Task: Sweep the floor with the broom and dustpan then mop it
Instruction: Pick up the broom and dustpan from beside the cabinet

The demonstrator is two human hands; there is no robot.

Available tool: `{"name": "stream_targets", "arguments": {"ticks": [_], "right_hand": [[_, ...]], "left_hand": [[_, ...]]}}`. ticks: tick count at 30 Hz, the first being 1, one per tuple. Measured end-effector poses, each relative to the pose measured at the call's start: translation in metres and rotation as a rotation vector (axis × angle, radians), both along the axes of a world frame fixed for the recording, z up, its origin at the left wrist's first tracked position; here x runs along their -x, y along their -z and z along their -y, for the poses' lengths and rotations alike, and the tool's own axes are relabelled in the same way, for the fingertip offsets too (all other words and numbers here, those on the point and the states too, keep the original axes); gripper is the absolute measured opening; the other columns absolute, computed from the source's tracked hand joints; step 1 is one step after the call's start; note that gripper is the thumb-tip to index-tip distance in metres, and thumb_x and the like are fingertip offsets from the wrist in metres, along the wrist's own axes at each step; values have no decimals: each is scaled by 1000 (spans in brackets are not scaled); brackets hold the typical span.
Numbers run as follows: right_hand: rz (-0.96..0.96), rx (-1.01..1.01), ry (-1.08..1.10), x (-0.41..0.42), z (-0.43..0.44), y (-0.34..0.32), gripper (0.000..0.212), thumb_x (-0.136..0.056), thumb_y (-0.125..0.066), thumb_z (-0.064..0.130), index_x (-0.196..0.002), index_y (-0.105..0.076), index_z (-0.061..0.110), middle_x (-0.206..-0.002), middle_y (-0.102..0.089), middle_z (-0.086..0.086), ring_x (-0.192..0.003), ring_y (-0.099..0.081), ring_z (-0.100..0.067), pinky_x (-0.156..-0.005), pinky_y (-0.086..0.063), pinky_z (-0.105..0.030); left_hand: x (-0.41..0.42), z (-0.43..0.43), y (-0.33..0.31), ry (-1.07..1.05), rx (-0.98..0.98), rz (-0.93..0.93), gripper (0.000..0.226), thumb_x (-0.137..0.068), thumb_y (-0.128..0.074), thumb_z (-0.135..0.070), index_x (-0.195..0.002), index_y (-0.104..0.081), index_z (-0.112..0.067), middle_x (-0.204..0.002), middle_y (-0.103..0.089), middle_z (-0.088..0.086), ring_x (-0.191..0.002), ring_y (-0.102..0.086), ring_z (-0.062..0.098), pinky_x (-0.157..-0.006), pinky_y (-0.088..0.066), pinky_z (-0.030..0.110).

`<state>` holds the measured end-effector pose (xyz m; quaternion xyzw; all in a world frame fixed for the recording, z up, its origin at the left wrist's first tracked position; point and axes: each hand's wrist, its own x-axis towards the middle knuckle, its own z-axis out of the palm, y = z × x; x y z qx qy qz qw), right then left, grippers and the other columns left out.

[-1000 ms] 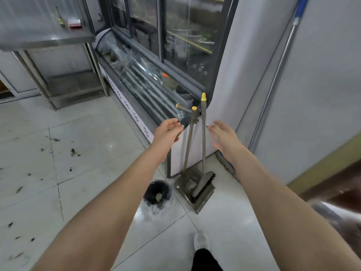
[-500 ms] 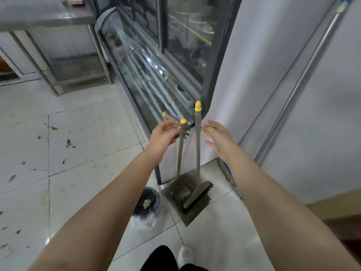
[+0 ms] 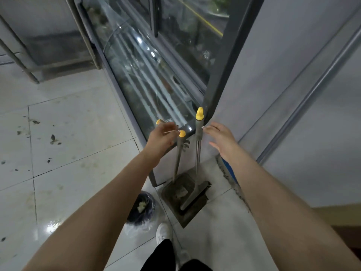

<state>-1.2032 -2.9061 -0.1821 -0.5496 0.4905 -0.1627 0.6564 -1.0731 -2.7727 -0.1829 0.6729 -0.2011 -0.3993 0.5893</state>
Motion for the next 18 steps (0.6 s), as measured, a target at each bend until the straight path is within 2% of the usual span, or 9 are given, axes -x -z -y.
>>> {"name": "stream_targets", "arguments": {"ticks": [3, 9, 13, 15, 18], "right_hand": [[-11, -1, 1, -15, 13, 8, 62, -91, -63, 16, -146, -36, 11, -146, -43, -2, -131, -42, -16, -96, -36, -27], [-41, 54, -42, -34, 36, 18, 62, -88, -66, 9, -143, -38, 9, -146, -43, -2, -130, -43, -15, -96, -35, -24], [-47, 74, -71, -45, 48, 27, 55, -86, -67, 6, -137, -46, 11, -129, -56, 1, -119, -52, -13, -93, -39, -24], [-65, 100, -100, -49, 52, 32, 51, -85, -68, 7, -133, -49, 12, -118, -57, 3, -110, -53, -10, -95, -42, -26], [-87, 132, -119, -54, 61, 41, 47, -84, -70, 10, -128, -54, 13, -113, -58, 4, -109, -55, -12, -98, -43, -27]], "left_hand": [[-16, 12, 8, 29, -18, 26, 38, -88, -62, -6, -125, -54, -6, -119, -61, 6, -102, -59, 13, -75, -47, 18], [-35, 22, 22, 122, -31, 111, 39, -87, -63, -4, -125, -54, -6, -124, -58, 4, -113, -54, 14, -87, -44, 17], [-45, 31, 34, 146, -65, 137, 38, -83, -69, -9, -120, -60, -13, -125, -60, 2, -119, -53, 13, -103, -41, 29], [-48, 35, 38, 146, -70, 131, 38, -82, -70, -10, -119, -61, -14, -124, -61, 1, -120, -53, 13, -105, -40, 31], [-51, 42, 42, 163, -76, 152, 39, -82, -71, -10, -120, -61, -13, -125, -61, 2, -120, -53, 13, -105, -41, 32]]}}
